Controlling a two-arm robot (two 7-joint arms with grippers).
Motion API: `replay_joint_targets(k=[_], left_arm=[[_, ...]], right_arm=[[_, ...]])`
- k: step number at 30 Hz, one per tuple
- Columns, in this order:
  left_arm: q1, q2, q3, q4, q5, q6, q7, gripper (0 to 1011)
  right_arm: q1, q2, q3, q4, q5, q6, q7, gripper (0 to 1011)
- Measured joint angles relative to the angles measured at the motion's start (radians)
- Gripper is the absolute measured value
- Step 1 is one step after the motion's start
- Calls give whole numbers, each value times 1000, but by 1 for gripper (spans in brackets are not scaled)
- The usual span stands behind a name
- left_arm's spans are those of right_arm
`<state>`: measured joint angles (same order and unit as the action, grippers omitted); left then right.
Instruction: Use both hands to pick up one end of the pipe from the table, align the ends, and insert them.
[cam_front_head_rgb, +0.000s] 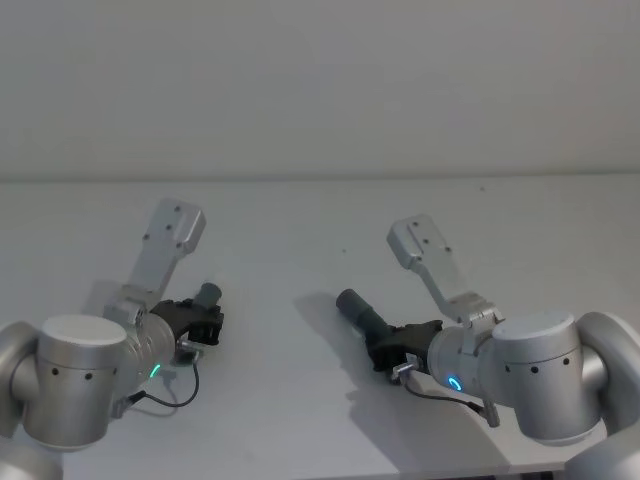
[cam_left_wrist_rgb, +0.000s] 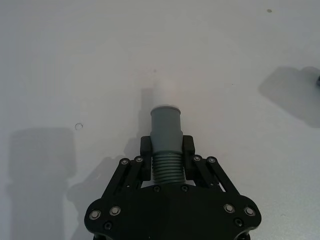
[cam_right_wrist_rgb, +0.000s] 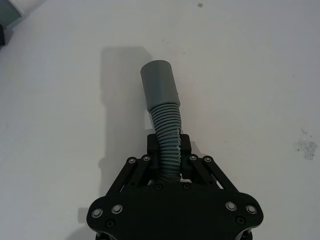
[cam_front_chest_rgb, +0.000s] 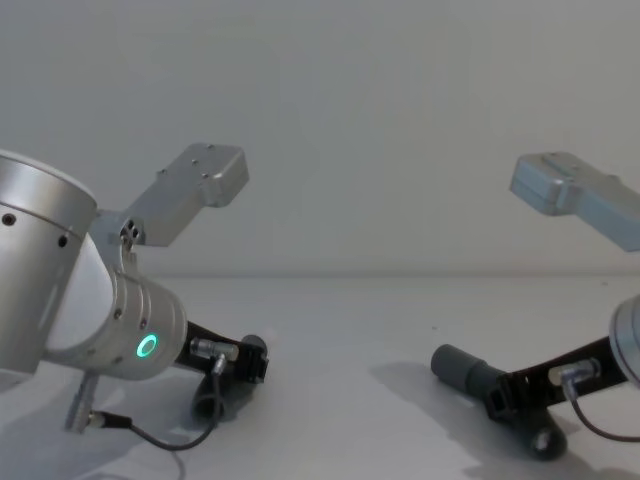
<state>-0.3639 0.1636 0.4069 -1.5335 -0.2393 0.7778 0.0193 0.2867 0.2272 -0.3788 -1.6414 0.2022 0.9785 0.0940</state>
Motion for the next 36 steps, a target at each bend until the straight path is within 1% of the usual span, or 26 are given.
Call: replay_joint_targets(k=[12, 18, 20, 24, 28, 29, 31, 33, 34, 36], left_arm=[[-1, 0, 0, 0, 1, 0, 0, 321], [-14, 9, 18, 0, 16, -12, -11, 321], [-19, 13, 24, 0, 23, -19, -15, 321], [-38, 28, 50, -2, 47, -41, -29, 322], [-63, 45, 77, -8, 71, -71, -49, 322], [-63, 45, 77, -8, 71, -71, -49, 322], [-75, 54, 89, -12, 84, -90, -63, 322], [-88, 65, 101, -15, 94, -109, -78, 321], [-93, 71, 106, -17, 97, -116, -84, 321], [-104, 84, 116, -20, 106, -137, -103, 321]], right_arm=[[-2, 1, -1, 0, 0, 1, 0, 204], [-6, 6, 0, -7, 0, 1, 3, 200], [-12, 12, 1, -15, -1, -9, 6, 200], [-25, 26, 2, -32, -4, -35, 16, 192], [-44, 49, 8, -58, -9, -73, 29, 191], [-50, 61, 12, -70, -11, -85, 34, 191], [-53, 65, 14, -76, -12, -92, 37, 190], [-65, 87, 21, -103, -14, -131, 52, 184], [-65, 87, 21, -103, -14, -131, 52, 184], [-78, 111, 29, -130, -16, -172, 69, 184]])
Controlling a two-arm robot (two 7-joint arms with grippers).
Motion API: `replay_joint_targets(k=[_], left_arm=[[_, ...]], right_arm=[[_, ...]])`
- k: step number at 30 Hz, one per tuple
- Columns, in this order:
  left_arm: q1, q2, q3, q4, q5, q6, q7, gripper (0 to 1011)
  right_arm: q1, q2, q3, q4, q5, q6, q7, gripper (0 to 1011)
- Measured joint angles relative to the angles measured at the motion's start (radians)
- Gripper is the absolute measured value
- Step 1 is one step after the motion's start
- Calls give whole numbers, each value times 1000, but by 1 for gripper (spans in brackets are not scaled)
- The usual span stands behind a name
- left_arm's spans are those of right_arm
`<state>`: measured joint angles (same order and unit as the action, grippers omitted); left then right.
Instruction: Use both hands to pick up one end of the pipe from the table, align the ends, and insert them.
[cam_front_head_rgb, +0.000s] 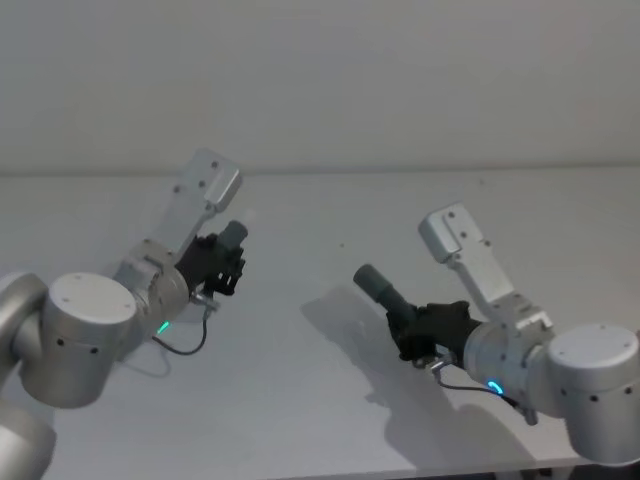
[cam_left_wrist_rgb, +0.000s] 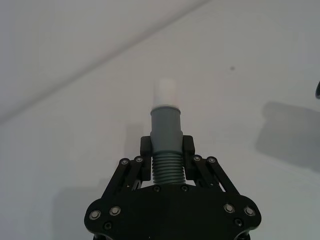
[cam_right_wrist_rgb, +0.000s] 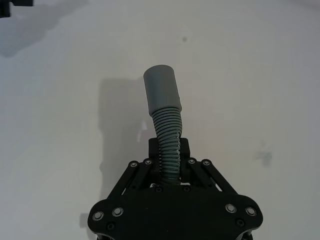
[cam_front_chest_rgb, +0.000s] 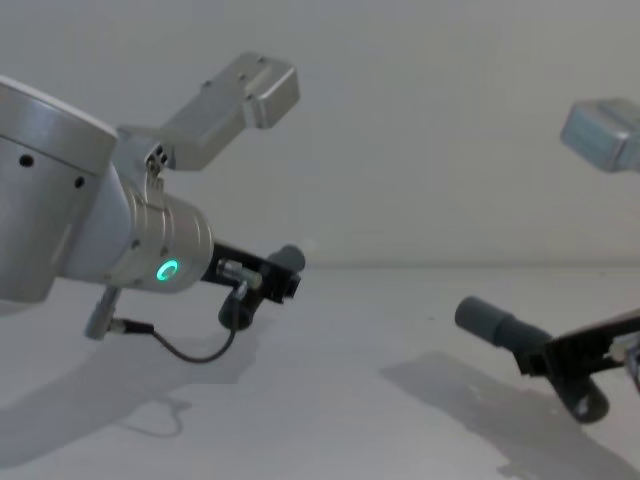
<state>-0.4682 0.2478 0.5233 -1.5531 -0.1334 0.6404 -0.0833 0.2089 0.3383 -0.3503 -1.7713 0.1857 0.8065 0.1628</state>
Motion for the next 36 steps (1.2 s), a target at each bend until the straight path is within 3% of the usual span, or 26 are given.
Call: replay_joint_targets(k=[11, 19, 26, 36], left_arm=[[-49, 89, 33, -4, 23, -129, -127, 322], [-87, 147, 43, 7, 29, -202, -225, 321], [-116, 174, 49, 13, 29, -242, -294, 321], [-175, 203, 63, 34, 15, -290, -424, 322]], right_arm=[[-47, 78, 34, -77, -5, -153, 61, 180], [-102, 162, 91, -137, 6, -322, 139, 180], [-137, 230, 131, -160, 27, -439, 211, 180], [-168, 319, 166, -174, 42, -563, 297, 180]])
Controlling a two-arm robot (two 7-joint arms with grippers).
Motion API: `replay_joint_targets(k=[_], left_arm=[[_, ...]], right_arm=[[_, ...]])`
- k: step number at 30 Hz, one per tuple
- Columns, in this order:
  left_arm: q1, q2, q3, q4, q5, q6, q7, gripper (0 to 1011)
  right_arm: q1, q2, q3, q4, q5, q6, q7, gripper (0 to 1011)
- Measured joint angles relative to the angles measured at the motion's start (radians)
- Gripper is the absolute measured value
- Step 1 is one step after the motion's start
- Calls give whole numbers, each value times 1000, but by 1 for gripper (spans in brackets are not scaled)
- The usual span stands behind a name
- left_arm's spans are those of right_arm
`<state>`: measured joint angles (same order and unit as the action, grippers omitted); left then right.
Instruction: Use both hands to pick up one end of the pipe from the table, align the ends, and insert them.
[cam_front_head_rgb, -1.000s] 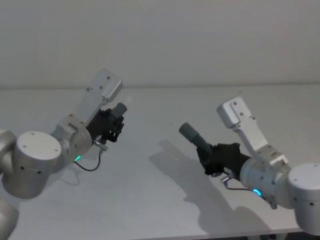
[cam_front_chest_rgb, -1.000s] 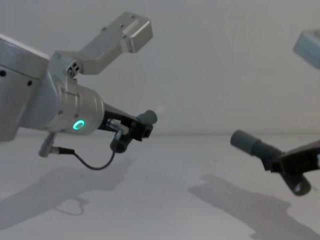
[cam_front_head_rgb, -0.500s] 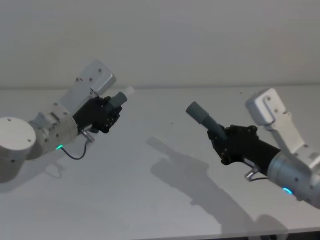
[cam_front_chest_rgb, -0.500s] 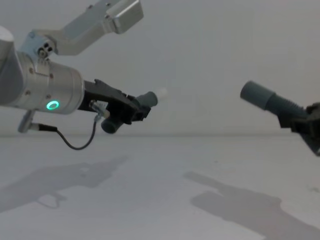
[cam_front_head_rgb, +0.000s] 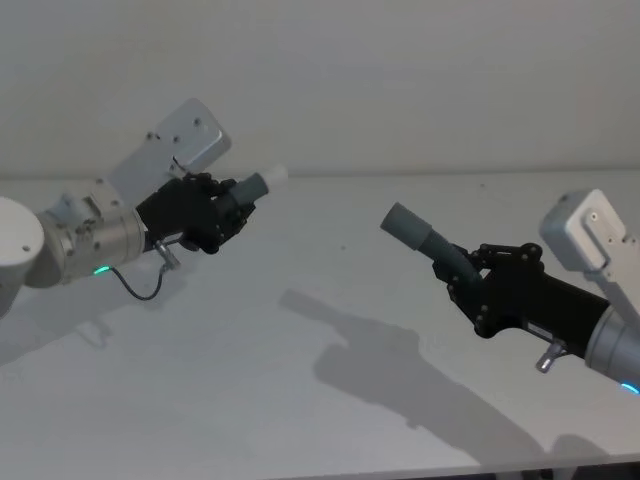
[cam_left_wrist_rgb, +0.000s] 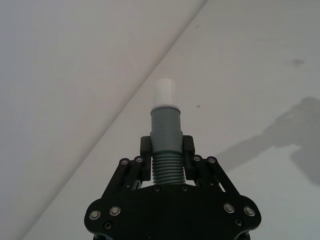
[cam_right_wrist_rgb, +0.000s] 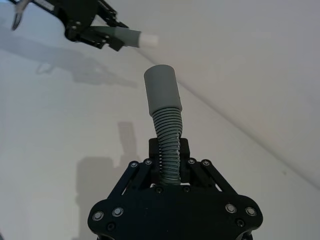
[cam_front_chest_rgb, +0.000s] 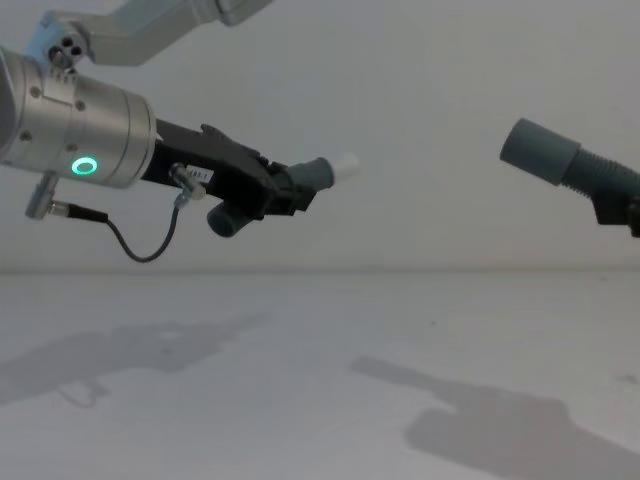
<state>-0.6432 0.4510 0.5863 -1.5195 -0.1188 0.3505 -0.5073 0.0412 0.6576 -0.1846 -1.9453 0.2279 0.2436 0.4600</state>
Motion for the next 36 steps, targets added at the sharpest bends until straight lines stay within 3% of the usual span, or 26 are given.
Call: replay_joint_targets(k=[16, 36], left_arm=[[-64, 30, 15, 26, -82, -73, -202, 321], [-111, 102, 37, 11, -192, -129, -448, 322]], right_arm=[[-17, 83, 2, -3, -4, -120, 76, 180], [-15, 107, -26, 1, -66, -160, 62, 179]])
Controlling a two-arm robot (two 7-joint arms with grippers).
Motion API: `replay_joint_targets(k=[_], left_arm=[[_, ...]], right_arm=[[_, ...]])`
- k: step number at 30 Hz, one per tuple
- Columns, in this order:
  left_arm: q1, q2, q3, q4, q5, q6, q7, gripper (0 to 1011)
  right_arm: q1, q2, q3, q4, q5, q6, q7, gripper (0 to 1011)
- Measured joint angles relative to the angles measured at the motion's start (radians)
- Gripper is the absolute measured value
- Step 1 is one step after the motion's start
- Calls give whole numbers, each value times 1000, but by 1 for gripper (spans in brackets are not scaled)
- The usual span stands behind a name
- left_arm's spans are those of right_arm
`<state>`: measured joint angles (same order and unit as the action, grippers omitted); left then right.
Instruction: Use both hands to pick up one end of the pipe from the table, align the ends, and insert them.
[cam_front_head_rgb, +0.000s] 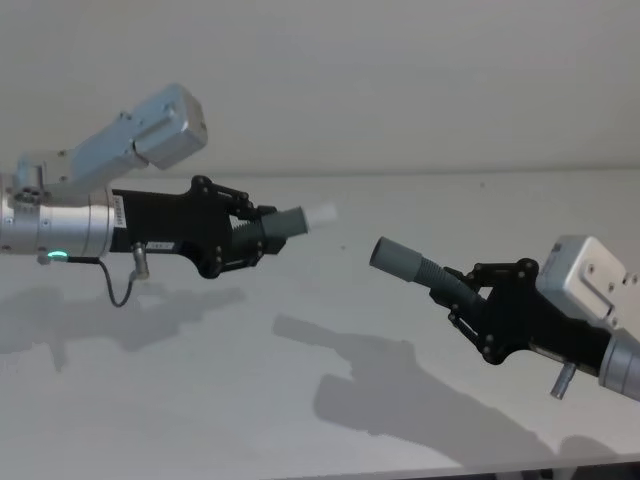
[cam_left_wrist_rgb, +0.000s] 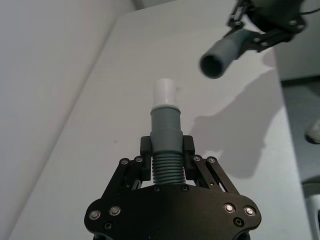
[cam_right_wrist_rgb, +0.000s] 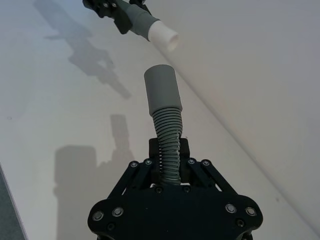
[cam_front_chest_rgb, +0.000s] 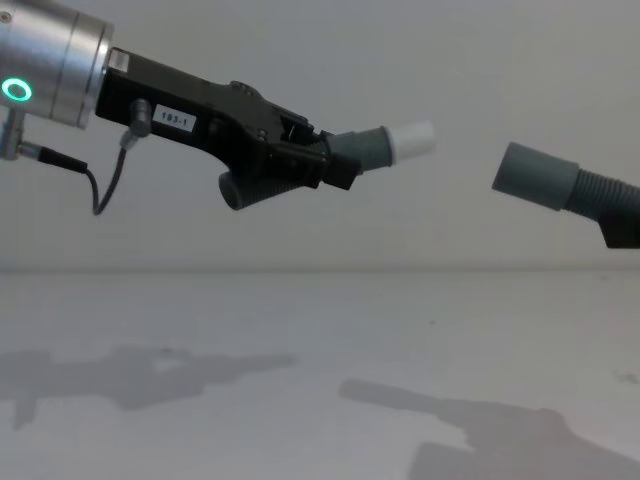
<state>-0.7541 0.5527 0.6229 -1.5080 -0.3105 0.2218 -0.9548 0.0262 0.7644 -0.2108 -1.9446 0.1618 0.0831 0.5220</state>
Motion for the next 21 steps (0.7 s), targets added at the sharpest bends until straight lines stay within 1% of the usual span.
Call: replay_joint_targets(k=[5, 11, 21], left_arm=[[-18, 10, 15, 2, -21, -8, -63, 322], [-36, 13, 30, 5, -36, -14, -109, 321], [-52, 12, 44, 3, -54, -15, -136, 321]], right_arm=[[1, 4, -4, -1, -13, -12, 0, 179], [4, 12, -6, -5, -22, -30, 4, 179], [6, 37, -6, -20, -26, -63, 27, 179]])
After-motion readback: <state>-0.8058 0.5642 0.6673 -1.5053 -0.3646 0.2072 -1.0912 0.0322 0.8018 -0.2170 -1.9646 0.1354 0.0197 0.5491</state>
